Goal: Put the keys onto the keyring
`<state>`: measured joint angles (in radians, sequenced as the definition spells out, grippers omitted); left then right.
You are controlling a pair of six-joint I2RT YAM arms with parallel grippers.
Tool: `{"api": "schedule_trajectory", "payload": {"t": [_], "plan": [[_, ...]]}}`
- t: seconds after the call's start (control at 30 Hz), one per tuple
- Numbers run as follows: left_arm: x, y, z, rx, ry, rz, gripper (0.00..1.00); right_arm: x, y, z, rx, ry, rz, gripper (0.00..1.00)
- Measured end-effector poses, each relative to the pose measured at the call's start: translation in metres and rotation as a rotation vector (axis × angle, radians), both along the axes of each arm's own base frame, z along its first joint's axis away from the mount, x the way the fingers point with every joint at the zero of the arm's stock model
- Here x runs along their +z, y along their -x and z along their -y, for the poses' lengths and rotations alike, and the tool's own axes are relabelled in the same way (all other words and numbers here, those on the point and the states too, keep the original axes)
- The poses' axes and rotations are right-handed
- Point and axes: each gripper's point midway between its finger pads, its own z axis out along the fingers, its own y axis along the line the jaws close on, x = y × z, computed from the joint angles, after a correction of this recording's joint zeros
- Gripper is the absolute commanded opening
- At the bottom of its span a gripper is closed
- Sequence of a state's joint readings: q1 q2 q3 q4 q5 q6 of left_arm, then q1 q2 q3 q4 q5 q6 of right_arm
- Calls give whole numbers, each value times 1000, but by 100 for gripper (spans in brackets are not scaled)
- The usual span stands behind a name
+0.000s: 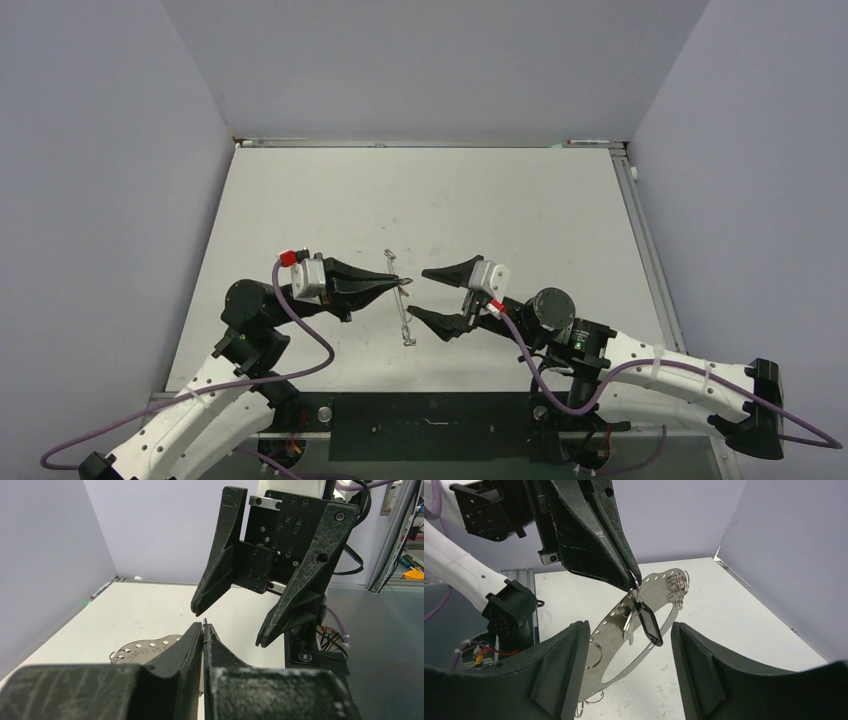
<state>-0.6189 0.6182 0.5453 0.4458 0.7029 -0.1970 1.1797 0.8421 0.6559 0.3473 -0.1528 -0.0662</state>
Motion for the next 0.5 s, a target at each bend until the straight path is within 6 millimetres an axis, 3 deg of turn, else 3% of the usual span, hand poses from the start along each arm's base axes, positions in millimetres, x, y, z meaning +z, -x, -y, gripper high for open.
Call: {"api": "schedule_trajectory", "payload": {"t": [0.27, 0.5], "plan": [[0, 0, 0, 1, 0, 1, 0, -4, -3, -4, -8, 6, -3, 60], [1, 1, -1, 1, 1, 5, 0, -12, -6, -10, -9, 31, -6, 51]]}}
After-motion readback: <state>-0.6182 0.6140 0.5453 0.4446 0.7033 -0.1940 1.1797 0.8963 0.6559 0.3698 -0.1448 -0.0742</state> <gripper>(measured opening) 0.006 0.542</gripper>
